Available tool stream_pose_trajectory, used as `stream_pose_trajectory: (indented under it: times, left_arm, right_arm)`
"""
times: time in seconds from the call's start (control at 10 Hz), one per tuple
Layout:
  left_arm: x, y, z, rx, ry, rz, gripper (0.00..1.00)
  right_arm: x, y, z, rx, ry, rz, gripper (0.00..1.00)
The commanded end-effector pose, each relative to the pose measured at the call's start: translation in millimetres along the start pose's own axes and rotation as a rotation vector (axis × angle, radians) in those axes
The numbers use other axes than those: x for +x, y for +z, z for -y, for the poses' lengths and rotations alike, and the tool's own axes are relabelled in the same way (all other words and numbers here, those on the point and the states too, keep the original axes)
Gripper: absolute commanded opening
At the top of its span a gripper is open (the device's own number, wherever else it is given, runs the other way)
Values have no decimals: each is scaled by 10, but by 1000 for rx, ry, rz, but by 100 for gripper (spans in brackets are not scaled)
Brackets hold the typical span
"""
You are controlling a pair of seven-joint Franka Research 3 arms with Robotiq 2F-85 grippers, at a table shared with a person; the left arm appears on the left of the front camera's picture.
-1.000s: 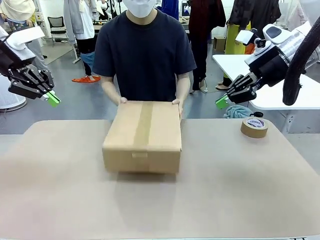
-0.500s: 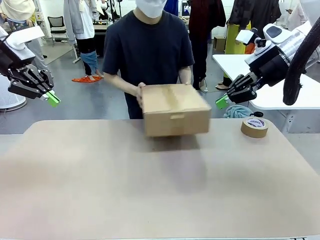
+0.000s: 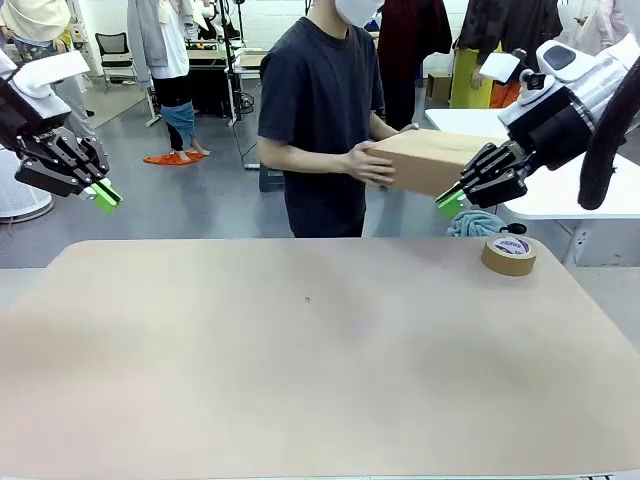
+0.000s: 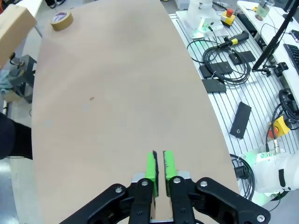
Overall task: Wrap the clocks to prevent damage.
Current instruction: After the human seals the box with tape, release both hands from the side flaps of the Package Box.
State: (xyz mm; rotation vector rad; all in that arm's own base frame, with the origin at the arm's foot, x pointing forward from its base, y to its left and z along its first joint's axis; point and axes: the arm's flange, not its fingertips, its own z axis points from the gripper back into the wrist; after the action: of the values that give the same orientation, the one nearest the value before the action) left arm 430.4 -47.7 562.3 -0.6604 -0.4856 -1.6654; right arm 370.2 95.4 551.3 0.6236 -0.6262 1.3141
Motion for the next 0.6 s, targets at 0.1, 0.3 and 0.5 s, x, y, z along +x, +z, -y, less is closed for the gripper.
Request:
stream_pose_trajectory:
  times: [0.1,0.3,0.5]
  left_arm:
    - [-8,43,-3,-18,-3,0,100]
    - [-14,71,-13,-25,-7,13,78]
    - [-32,44,5,-39,-15,23,97]
  right_arm:
    - [-126,-8,-47,26,21,9,100]
    - [-134,-3,-25,33,12,16,94]
    - [-172,-29,12,40,1,21,100]
